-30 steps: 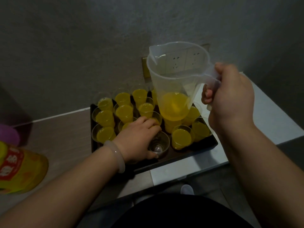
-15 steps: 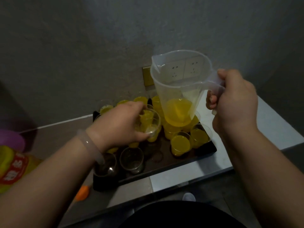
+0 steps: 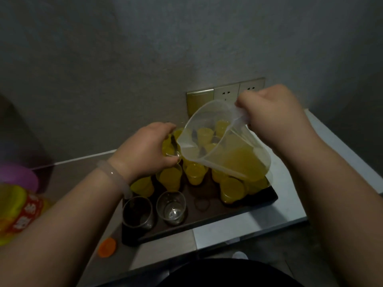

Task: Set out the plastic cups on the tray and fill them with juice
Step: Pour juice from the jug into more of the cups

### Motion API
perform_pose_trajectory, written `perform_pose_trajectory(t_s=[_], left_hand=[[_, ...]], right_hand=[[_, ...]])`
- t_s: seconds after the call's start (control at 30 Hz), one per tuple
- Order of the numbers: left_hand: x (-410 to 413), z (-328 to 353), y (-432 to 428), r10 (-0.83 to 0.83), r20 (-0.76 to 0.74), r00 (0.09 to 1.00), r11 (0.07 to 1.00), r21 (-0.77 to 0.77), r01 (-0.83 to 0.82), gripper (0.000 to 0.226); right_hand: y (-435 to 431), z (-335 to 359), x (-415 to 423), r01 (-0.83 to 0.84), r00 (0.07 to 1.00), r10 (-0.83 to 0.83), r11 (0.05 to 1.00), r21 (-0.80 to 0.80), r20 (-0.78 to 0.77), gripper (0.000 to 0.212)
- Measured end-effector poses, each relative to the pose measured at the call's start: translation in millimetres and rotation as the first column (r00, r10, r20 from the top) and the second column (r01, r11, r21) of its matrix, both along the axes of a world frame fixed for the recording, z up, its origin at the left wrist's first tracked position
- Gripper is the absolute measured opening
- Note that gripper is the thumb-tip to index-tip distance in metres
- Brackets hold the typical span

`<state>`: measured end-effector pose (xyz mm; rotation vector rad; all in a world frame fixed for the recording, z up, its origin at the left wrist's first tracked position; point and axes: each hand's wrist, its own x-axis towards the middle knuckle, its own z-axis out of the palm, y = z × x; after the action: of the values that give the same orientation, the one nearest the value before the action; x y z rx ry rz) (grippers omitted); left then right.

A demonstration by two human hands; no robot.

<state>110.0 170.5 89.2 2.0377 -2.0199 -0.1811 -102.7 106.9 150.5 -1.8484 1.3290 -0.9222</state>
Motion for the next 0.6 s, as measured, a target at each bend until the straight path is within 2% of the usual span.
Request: perform_pose_trajectory(t_s=[0.27, 0.6], left_hand=[[-1.4, -5.9, -3.8, -0.030, 0.017, 0.999, 1.000, 0.003, 0.030, 0.068], [-0.4, -9.8, -13.5, -0.040, 0.019, 0.999, 0.999, 0.010, 0.040, 0.070]], right_hand=[[-6.1, 21.0, 26.1, -0.087, 0.935, 0.023, 0.982, -0.166, -0.355, 0.043], [-13.1, 32.3, 46.6, -0.152, 0.850, 0.029, 0.969, -0.193, -0.525, 0.041]])
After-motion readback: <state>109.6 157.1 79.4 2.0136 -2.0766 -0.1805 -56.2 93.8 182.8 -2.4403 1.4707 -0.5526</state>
